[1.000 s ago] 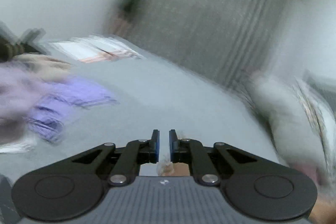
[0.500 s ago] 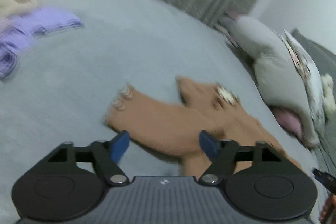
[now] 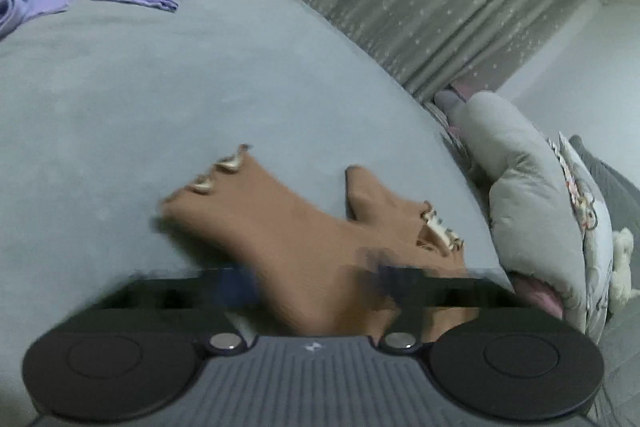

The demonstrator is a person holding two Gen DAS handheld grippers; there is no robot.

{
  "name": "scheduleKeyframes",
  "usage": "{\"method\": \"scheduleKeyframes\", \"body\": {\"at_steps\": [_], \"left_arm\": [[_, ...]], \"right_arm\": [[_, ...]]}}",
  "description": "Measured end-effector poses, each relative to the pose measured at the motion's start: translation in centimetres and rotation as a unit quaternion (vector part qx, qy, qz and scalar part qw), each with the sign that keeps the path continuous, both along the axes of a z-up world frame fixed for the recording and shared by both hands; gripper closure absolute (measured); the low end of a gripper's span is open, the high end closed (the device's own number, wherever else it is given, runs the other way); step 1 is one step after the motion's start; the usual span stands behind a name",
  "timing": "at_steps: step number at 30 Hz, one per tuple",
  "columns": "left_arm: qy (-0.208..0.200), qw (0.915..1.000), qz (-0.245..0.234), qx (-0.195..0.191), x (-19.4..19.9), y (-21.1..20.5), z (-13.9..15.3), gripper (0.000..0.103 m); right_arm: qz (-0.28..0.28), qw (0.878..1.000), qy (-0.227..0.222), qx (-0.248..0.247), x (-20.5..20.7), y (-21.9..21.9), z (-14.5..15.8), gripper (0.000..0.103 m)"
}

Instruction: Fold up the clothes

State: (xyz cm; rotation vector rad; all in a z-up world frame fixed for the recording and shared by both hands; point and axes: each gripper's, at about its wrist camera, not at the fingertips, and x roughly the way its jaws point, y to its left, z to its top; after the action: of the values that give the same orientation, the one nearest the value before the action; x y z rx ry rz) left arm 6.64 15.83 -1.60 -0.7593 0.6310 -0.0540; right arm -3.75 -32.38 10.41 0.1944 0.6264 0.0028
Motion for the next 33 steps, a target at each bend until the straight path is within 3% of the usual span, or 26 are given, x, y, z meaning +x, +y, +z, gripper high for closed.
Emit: {"method": "scheduleKeyframes", "body": {"at_steps": [5,10,12,17,21,30,33], "left_arm": [[-0.083,0.9935,0.075,-0.021,-3.3,3.7,2.9,0.098],[-0.097,0.9868,0.127,-0.026,-5.2,6.9,4.8,0.099],[-0.101,0.9801,0.168,-0.036,-6.5,9.2,5.3,0.099],[-0.145,0.9548,0.259,-0.007,-8.5,14.0,8.5,0.099],[-0.135,0.9404,0.312,-0.014,-10.3,17.7,8.7,0.099],[-0.11,0.9507,0.29,0.007,-11.1,16.7,11.5,0.095],[-0.116,0.9464,0.3,0.03,-11.9,16.3,13.2,0.089]], "right_arm": [[-0.035,0.998,-0.001,0.05,-0.2,-2.1,-0.1,0.046],[-0.038,0.998,-0.01,0.059,-0.7,-2.9,0.1,0.046],[-0.038,0.997,-0.012,0.06,-0.7,-3.0,0.2,0.046],[-0.037,0.998,-0.011,0.059,-0.6,-3.0,0.1,0.046],[-0.028,0.998,-0.01,0.058,-0.3,-2.7,0.0,0.046],[-0.005,0.998,0.002,0.055,-0.2,-2.5,-0.1,0.045],[-0.005,0.999,0.008,0.051,-0.5,-2.6,-0.1,0.042]]}}
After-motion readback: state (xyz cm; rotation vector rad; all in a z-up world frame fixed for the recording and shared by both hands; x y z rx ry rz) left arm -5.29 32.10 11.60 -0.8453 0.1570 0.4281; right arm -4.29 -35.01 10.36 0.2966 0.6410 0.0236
